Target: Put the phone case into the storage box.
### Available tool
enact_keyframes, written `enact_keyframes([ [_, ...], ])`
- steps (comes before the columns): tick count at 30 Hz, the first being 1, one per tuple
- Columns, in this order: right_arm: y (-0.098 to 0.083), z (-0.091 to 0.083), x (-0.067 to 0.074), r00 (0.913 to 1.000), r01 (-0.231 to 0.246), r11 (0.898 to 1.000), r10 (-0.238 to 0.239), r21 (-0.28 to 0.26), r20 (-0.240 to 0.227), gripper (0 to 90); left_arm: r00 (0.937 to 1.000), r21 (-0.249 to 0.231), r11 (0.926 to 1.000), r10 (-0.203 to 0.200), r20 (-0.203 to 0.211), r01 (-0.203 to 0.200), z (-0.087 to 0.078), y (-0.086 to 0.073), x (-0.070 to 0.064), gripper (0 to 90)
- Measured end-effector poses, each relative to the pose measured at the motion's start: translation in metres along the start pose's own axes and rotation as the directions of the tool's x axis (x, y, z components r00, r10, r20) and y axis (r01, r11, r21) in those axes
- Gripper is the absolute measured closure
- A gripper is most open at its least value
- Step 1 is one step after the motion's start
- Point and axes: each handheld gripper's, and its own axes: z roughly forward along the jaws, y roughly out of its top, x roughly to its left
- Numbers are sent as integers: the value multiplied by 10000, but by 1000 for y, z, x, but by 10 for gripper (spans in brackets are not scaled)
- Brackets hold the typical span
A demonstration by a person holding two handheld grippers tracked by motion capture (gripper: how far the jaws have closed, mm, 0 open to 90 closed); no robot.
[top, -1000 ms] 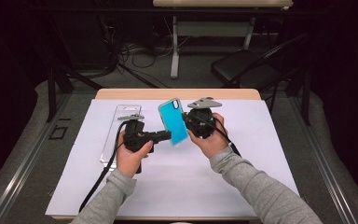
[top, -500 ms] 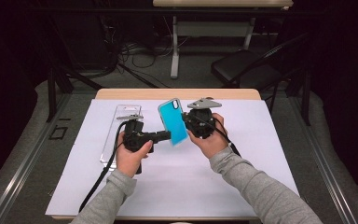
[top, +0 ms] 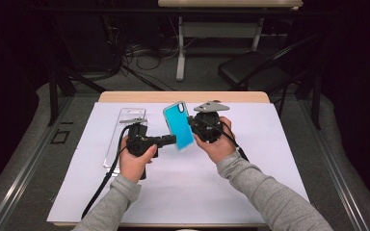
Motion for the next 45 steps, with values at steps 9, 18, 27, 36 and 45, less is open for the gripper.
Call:
enact_keyframes([
  [9, 0, 0, 0, 10000, 2, 10000, -3, -35, -31, 884, 10000, -20, 10000, 10, 16, -10, -1, 0, 1, 816],
  [18, 1, 0, -1, 9999, -55, 10000, 54, -45, -114, 881, 10000, -91, 10000, -3, 67, 3, -1, 0, 1, 817],
  [27, 1, 0, -2, 9998, -16, 10000, 14, -86, -222, 848, 9998, -171, 9997, -156, 138, 158, -3, 1, 3, 817],
  [36, 1, -2, -3, 9988, -38, 9998, 29, -192, -482, 732, 9999, -192, 9998, -100, 121, 102, -4, 1, 6, 817],
  [45, 1, -5, -8, 9973, -115, 9997, 98, -224, -729, 634, 9999, -251, 9996, 85, 58, -84, -8, 2, 6, 817],
])
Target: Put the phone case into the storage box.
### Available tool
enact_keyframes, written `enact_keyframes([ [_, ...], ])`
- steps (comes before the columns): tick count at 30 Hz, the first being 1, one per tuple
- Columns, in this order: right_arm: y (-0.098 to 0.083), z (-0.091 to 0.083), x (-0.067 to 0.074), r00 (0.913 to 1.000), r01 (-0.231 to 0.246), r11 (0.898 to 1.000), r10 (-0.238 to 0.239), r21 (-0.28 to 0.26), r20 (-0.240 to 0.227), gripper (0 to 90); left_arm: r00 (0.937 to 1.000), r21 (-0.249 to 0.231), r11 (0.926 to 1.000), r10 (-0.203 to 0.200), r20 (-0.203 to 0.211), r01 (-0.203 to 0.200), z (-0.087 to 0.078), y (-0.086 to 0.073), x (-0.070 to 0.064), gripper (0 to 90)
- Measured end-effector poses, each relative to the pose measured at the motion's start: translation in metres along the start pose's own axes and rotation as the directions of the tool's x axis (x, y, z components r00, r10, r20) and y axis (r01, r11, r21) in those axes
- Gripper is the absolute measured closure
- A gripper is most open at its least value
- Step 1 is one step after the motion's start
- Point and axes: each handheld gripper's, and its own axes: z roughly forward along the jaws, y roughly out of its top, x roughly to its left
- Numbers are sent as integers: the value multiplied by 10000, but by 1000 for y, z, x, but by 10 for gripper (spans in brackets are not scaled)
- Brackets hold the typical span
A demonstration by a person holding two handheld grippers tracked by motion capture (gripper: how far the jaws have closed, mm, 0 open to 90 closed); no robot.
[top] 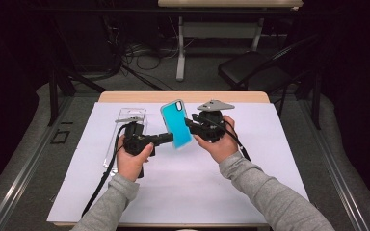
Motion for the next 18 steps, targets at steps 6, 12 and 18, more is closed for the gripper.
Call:
enact_keyframes([
  [6, -4, -3, -5, 9986, 227, 9997, -225, 26, -478, 571, 10000, -51, 10000, 68, 43, -68, -4, 1, 3, 817],
  [12, -5, -12, -10, 9967, 314, 9995, -316, -39, -749, 540, 9994, 41, 9994, 348, 11, -348, -8, 3, 4, 817],
  [18, -5, -22, -17, 9943, 308, 9989, -343, -357, -1012, 524, 9960, 182, 9959, 885, -107, -882, -10, 5, 4, 817],
])
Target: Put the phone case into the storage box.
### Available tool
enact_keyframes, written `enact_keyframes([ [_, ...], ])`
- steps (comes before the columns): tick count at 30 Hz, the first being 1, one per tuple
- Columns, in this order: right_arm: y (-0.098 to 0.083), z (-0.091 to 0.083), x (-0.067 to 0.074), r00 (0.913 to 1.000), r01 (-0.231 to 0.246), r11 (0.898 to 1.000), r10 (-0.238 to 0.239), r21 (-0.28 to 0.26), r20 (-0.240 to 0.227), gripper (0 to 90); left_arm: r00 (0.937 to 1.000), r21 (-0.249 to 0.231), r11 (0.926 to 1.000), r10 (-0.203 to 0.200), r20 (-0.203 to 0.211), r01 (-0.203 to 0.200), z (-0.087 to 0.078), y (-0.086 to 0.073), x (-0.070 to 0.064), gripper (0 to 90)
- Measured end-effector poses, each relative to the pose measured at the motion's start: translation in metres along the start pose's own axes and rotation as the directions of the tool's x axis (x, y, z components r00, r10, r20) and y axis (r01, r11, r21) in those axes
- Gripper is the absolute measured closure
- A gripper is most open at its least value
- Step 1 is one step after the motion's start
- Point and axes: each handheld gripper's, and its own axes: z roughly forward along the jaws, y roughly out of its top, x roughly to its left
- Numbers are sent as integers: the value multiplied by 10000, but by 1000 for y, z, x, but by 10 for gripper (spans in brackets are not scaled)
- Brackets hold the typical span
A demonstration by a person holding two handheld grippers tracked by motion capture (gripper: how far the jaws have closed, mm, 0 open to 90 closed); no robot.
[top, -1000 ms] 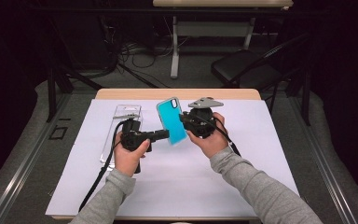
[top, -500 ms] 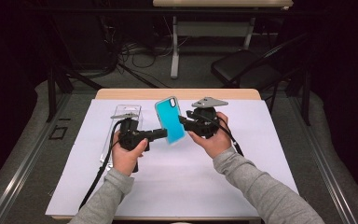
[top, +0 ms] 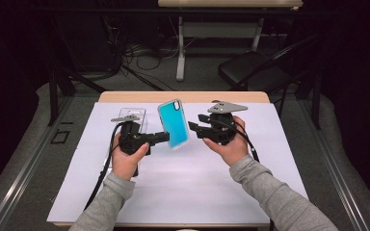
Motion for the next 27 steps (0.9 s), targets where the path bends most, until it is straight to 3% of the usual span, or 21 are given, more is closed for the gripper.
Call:
enact_keyframes([
  [6, -1, -3, -3, 9999, -93, 10000, 93, -1, -79, 522, 9985, -39, 9987, 506, -230, -507, -1, 1, -1, 816],
  [15, -2, -5, -7, 9998, 142, 9999, -142, -28, -107, 523, 9860, -19, 9871, 1598, -470, -1601, -5, 2, -6, 817],
  [18, -2, -7, -8, 9996, 170, 9999, -170, 11, -206, 523, 9858, -17, 9865, 1637, -368, -1639, -5, 2, -6, 817],
  [27, -6, -14, -13, 9939, 143, 9999, -141, 16, -1091, 540, 9847, -7, 9847, 1742, -46, -1742, -5, 2, -7, 817],
])
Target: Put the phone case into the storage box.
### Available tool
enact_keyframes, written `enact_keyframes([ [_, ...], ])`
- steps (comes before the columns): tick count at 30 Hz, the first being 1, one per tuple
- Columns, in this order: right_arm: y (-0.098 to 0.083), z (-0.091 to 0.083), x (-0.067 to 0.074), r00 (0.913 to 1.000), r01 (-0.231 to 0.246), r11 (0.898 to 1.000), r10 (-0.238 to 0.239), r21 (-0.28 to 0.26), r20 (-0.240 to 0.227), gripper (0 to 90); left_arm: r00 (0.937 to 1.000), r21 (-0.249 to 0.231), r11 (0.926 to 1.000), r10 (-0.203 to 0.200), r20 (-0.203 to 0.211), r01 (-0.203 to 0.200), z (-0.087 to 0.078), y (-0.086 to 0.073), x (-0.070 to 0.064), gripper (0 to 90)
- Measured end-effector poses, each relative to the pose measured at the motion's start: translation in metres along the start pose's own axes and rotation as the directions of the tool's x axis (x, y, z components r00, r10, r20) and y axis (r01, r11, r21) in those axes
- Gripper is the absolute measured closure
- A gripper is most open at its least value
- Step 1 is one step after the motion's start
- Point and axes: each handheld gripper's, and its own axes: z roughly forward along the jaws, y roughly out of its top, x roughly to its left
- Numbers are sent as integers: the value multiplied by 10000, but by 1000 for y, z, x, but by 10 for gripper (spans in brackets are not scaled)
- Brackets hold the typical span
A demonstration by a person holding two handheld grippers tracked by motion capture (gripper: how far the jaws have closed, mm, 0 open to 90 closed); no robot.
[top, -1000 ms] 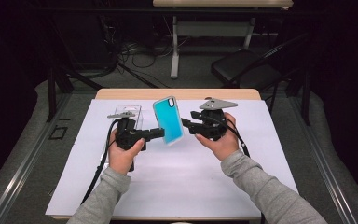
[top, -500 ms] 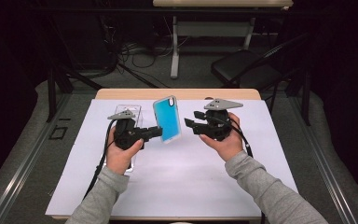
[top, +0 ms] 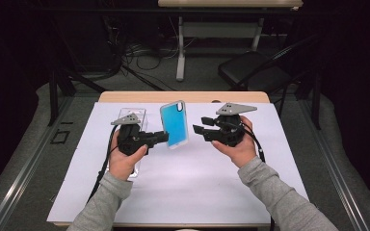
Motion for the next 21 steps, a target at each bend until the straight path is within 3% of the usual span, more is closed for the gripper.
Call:
enact_keyframes([
  [5, -3, -5, -1, 9987, 11, 10000, -11, 3, -504, 557, 9997, 65, 10000, 55, 242, -57, 1, 0, -2, 818],
  [21, -8, -17, -11, 9933, -406, 9992, 397, -60, -1085, 579, 9969, 191, 9997, 107, 785, -122, 6, -3, -9, 818],
])
